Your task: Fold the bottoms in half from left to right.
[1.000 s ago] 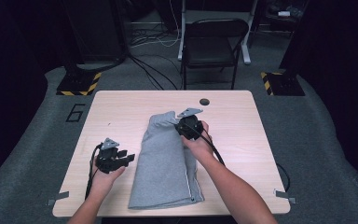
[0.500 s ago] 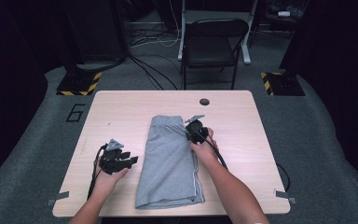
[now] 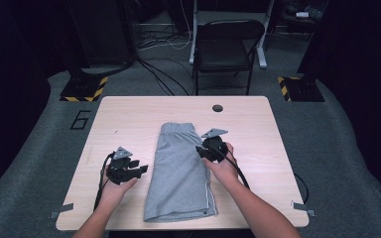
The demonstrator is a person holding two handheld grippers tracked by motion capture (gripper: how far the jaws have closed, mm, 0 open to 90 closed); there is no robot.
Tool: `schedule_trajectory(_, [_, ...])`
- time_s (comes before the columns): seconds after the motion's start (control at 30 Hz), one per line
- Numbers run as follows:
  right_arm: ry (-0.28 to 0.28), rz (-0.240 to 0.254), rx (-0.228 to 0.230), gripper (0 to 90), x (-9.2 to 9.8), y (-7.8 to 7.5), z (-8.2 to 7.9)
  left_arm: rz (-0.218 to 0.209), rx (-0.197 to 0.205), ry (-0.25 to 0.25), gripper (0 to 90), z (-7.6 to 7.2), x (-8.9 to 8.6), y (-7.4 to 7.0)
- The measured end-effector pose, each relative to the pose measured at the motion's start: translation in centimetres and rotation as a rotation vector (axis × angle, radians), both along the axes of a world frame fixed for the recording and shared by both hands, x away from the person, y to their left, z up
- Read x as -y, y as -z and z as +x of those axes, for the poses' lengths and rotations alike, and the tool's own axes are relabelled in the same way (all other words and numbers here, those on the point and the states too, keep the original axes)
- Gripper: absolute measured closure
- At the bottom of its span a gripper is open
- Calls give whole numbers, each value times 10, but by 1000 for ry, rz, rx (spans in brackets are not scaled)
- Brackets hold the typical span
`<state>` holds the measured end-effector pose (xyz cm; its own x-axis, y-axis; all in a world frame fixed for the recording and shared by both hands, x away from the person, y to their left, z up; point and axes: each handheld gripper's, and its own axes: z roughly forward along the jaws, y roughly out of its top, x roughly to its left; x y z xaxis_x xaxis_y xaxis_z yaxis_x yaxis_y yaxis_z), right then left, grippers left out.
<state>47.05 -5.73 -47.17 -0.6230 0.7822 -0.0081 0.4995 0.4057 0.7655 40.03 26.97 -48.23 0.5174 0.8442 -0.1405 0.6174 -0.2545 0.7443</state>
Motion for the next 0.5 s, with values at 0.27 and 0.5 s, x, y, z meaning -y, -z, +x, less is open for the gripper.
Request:
schedule_trajectory(0.27, [-89,-12,-10,669,15,7,-65,7,0,14,517,5,4,-1])
schedule_trajectory(0.5, [-143,-34,-57,669,27,17,-105,17,4,38,513,9,8,-1])
